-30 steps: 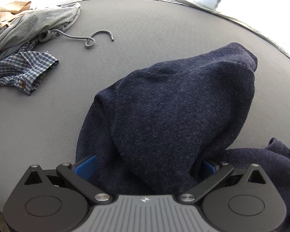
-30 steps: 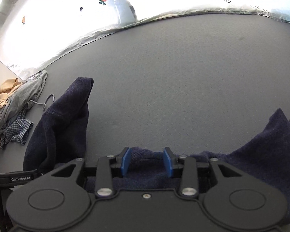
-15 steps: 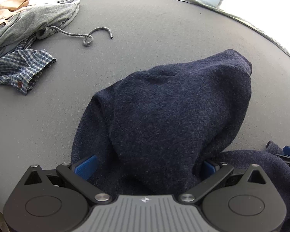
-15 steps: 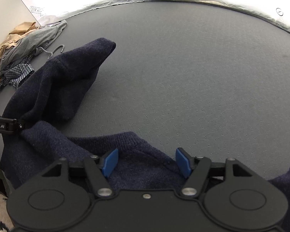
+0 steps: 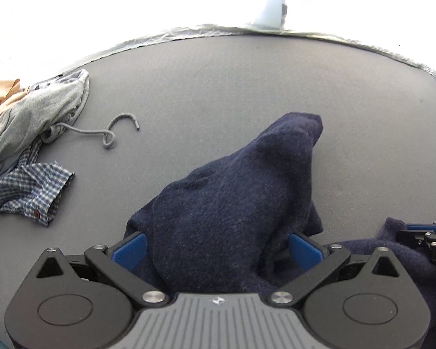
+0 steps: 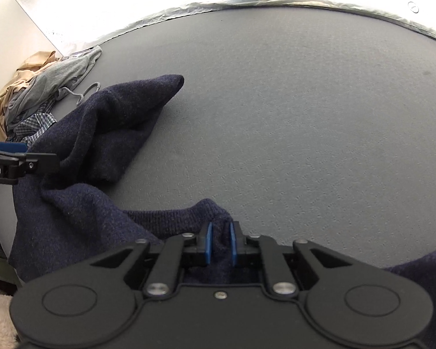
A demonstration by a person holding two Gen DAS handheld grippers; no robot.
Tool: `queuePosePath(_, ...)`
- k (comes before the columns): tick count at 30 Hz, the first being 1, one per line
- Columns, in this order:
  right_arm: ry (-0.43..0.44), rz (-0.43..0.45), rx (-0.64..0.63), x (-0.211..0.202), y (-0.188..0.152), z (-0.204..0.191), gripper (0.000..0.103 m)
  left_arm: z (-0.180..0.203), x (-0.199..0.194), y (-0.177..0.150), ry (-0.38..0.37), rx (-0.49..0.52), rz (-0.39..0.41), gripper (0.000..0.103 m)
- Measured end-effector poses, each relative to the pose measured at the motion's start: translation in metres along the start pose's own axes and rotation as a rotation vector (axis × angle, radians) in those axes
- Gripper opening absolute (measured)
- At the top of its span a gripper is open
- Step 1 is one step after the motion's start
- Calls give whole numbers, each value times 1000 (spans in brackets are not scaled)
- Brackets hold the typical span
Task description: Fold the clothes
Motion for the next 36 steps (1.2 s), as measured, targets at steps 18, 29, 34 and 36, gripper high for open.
queuePosePath(18,-195,412,-16,-69,55,12,7,-12,69,77,-49,-77,34,22)
queuePosePath(29,-423,853,-267,-129,175,-30,8,-91,-39,133,92,-349,479,29)
queuePosePath(34,-543,612,-265,-59,193,0,33,-77,41,122,121,-306,211,50)
queuePosePath(36,-499,565,-201,-51,179,13,44,-76,53,107,78,-333,163,57)
Point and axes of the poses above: each gripper's, at about its wrist camera, not at the fingertips, and x roughly the way its jaws point, z to its right, y to its top, the point moved 7 cm from there along x, roughly the way its jaws point, and after that the axes turned 10 degrees about x, right-handed, at the moved point
